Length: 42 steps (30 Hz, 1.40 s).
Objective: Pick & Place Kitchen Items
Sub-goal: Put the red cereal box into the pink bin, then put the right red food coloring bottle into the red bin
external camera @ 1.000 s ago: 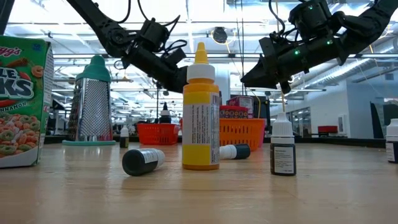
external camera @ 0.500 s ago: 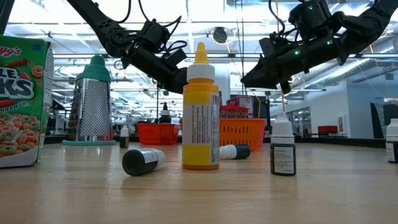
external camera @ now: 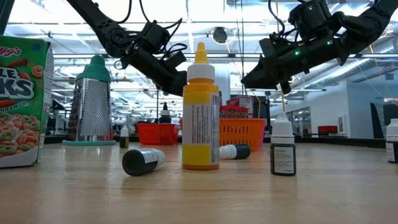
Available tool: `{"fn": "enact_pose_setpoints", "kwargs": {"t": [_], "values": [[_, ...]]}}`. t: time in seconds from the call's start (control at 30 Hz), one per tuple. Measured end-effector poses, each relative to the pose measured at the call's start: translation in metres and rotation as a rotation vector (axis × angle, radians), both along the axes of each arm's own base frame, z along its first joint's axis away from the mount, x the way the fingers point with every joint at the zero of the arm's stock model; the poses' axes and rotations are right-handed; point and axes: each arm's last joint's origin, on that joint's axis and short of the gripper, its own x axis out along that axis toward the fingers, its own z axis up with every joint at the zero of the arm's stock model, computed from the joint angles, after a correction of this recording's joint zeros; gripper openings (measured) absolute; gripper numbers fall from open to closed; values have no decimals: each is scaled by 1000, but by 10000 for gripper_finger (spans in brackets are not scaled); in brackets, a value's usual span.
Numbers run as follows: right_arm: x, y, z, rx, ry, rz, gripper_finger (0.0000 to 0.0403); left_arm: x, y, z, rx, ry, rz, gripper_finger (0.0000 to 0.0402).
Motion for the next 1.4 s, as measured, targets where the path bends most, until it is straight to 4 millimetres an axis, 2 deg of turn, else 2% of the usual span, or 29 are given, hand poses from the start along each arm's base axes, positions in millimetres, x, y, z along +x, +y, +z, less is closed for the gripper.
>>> {"fn": "enact_pose_setpoints", "kwargs": {"t": [0.2, 0.53, 0.67, 0.87, 1.13, 1.4], "values": [[-1, 0, -2, 5, 21, 0, 100, -1, 1, 0, 3, 6, 31, 241], [-1, 0, -3, 1, 33, 5, 100, -1, 1, 0, -16, -6, 44, 244], [-2, 4, 3, -45, 25, 95, 100, -1, 0, 0, -19, 0, 43, 244], [-13, 18, 14, -73, 55, 166, 100, -8, -8, 11, -52, 17, 39, 244], [-29, 50, 21, -31, 113, 398, 100, -21, -32, 34, -107, 56, -3, 244], [-43, 82, 14, 12, 239, 594, 100, -31, -63, 43, -204, 131, -106, 244]]}}
